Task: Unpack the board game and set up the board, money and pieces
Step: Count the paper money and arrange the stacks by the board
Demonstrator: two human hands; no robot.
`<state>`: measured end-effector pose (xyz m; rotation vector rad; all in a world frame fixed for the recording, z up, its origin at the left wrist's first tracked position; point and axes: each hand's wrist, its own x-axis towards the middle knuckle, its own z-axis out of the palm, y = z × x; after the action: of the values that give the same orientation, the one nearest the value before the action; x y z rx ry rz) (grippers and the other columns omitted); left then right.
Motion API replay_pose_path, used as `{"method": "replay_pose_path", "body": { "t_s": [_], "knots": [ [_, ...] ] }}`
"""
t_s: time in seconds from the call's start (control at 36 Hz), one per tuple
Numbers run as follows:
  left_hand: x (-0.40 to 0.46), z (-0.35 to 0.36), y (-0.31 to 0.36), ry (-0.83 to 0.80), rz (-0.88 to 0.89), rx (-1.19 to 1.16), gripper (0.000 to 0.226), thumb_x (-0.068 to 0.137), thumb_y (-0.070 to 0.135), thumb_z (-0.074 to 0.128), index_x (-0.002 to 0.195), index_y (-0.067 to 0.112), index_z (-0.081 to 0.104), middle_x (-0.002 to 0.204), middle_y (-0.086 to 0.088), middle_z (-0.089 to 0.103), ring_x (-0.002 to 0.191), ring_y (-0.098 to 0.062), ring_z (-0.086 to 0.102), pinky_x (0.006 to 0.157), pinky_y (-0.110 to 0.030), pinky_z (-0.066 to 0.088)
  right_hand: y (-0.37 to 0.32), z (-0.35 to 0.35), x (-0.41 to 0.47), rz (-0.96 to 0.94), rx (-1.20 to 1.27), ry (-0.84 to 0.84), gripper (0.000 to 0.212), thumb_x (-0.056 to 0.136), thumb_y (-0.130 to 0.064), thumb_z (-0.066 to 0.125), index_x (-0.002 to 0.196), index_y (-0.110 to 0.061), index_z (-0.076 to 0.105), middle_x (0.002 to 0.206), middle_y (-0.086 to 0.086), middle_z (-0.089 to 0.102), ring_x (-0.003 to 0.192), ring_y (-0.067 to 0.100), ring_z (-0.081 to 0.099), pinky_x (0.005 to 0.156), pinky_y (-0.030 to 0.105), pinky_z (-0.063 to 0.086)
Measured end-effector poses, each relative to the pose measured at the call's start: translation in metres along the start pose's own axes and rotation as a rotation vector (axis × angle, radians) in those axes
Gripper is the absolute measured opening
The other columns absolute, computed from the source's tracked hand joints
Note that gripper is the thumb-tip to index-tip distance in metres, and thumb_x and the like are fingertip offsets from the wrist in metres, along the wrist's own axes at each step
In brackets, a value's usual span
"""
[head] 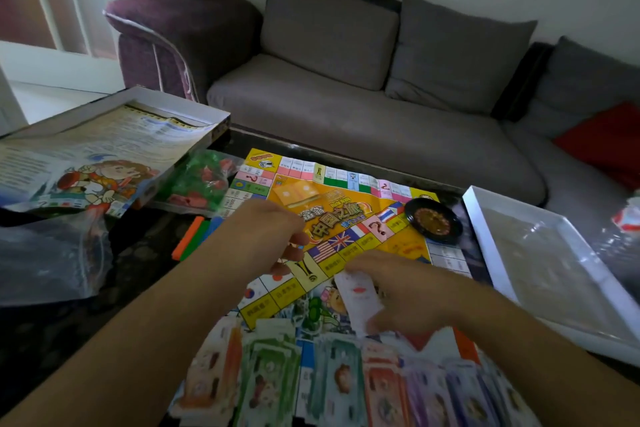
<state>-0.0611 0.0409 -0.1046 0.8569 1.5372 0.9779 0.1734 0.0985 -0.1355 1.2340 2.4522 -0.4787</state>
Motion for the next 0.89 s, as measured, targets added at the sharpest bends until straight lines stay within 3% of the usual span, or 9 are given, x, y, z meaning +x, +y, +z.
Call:
{"method": "replay_pose_path", "body": {
  "t_s": [0.17,0.42,0.64,0.75,0.89],
  "knots": [
    [-0.008,0.010,-0.007,0.009,0.029,0.051,0.010,0.102,0.011,0.061,0.106,0.008,0.069,0.092,-0.012,0.076,0.074,-0.022,0.069,0.067,-0.038,0.057,-0.007,0.011,-0.001,-0.011,-0.125,0.082,0.103,0.078,-0.038,0.090,0.159,-0.026,0.028,0.150,-0.005,0.036,0.142,0.019,0.035,0.111,0.043,0.044],
    [-0.004,0.015,-0.009,-0.005,0.053,0.109,0.012,0.104,0.013,0.058,0.110,0.011,0.068,0.097,-0.008,0.075,0.077,-0.018,0.070,0.061,-0.031,0.055,-0.003,0.007,0.011,0.023,-0.066,0.040,0.096,0.069,-0.039,0.096,0.144,-0.023,0.038,0.134,-0.003,0.034,0.130,0.018,0.035,0.103,0.041,0.048],
    [0.001,0.018,-0.010,-0.014,0.054,0.137,0.012,0.100,0.009,0.058,0.104,0.011,0.069,0.097,-0.010,0.076,0.070,-0.016,0.070,0.062,-0.032,0.057,-0.003,0.007,0.014,0.000,-0.068,0.047,0.090,0.069,-0.038,0.096,0.139,-0.023,0.042,0.127,-0.006,0.037,0.123,0.015,0.038,0.096,0.039,0.050],
    [0.000,0.019,-0.012,-0.015,0.061,0.154,0.012,0.101,0.010,0.059,0.098,0.011,0.071,0.097,-0.009,0.075,0.072,-0.017,0.070,0.064,-0.033,0.057,-0.007,0.007,0.015,-0.040,-0.028,0.082,0.084,0.072,-0.025,0.095,0.137,-0.024,0.042,0.125,-0.005,0.043,0.109,0.015,0.047,0.085,0.041,0.054],
    [-0.002,0.020,-0.012,-0.005,0.052,0.175,0.012,0.101,0.011,0.060,0.098,0.011,0.071,0.100,-0.010,0.075,0.078,-0.019,0.072,0.066,-0.034,0.057,-0.008,0.009,0.018,-0.031,0.126,0.121,0.095,0.071,-0.014,0.093,0.144,-0.034,0.036,0.135,-0.009,0.033,0.116,0.017,0.052,0.085,0.041,0.058]
  ]
}}
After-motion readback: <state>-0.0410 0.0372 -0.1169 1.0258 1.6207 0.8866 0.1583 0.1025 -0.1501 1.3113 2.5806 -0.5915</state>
